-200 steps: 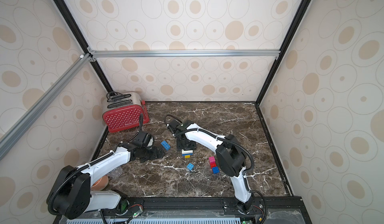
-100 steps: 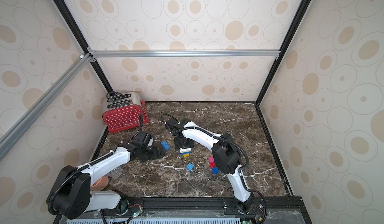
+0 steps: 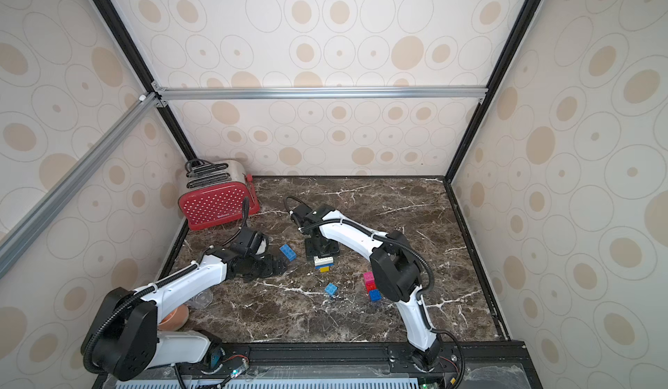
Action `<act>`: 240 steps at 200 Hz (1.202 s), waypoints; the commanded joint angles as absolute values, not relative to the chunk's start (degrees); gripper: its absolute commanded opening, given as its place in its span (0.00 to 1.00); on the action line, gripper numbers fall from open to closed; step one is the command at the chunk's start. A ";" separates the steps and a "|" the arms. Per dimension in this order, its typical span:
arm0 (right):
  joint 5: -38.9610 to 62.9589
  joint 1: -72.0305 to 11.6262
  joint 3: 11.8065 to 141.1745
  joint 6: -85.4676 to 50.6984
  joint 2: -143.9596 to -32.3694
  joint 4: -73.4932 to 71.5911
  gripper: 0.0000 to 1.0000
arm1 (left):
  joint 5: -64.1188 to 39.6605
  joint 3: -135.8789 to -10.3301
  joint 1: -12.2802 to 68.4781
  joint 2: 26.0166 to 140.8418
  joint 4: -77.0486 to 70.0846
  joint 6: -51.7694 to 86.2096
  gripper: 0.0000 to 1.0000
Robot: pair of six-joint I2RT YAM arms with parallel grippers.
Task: Assemble a carrot with lego
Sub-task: Assemble the lego brick with the lego brick.
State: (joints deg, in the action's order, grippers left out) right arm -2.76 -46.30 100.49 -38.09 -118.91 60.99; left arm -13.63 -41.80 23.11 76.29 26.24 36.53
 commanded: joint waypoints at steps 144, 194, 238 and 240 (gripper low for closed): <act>-3.78 -47.36 106.27 -42.71 -124.22 67.76 0.57 | -12.14 -44.64 22.59 75.93 27.67 36.06 0.99; -3.96 -47.33 108.63 -42.46 -123.71 67.95 0.67 | -9.46 -46.39 22.59 77.47 28.59 37.10 0.99; -3.90 -47.33 108.11 -42.43 -121.06 66.48 0.78 | -4.22 -48.10 22.56 81.36 29.00 38.52 0.98; -3.94 -47.36 108.11 -42.34 -120.99 66.45 0.78 | -3.91 -48.26 22.58 81.62 29.07 38.52 0.98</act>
State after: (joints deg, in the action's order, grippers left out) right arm -3.44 -46.92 107.15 -41.80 -122.63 65.91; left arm -8.88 -45.36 23.11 79.26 27.11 37.28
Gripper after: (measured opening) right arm 0.766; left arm 0.988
